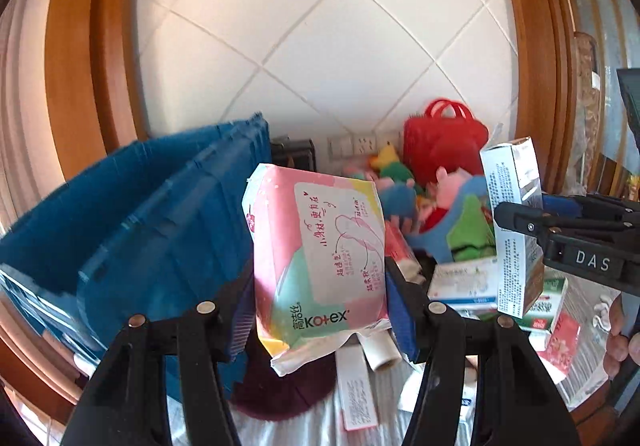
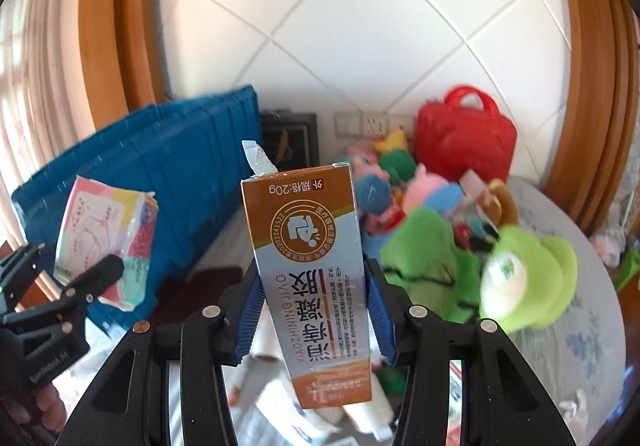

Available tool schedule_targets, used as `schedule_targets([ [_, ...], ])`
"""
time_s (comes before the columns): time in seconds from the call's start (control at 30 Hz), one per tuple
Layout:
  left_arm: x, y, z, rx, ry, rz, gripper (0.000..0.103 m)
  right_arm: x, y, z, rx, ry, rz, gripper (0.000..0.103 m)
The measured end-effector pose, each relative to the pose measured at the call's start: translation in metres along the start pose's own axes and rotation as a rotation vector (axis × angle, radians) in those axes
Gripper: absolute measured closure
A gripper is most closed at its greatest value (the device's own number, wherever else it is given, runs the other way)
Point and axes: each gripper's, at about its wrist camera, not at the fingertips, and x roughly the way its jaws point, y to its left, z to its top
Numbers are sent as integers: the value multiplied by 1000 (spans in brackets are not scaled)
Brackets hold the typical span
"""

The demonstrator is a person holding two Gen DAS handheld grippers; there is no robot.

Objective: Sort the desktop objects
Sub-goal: 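Carry both items over the crate and open both tools to drop them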

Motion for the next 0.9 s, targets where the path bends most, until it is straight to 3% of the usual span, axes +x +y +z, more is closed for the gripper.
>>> schedule_targets([
  [0.13,-12,34,23,-6,-76,18,46,0,29,26,-18,-54,22,56],
  [0.3,-26,97,48,-43,-146,76,46,-1,106,77,-61,-155,96,55],
  [0.53,-19,208,62,-118,-120,195,46,20,209,123,-105,-190,217,55],
  [0.63,-8,253,68,-137,-68,256,46,39,250,137,-114,-156,244,55],
  [0.73,12,290,71,-151,38,307,46,69,287,148,-119,-57,257,55],
  [0.9,44,337,70,-194,195,239,45,125,321,141,-106,152,233,55],
])
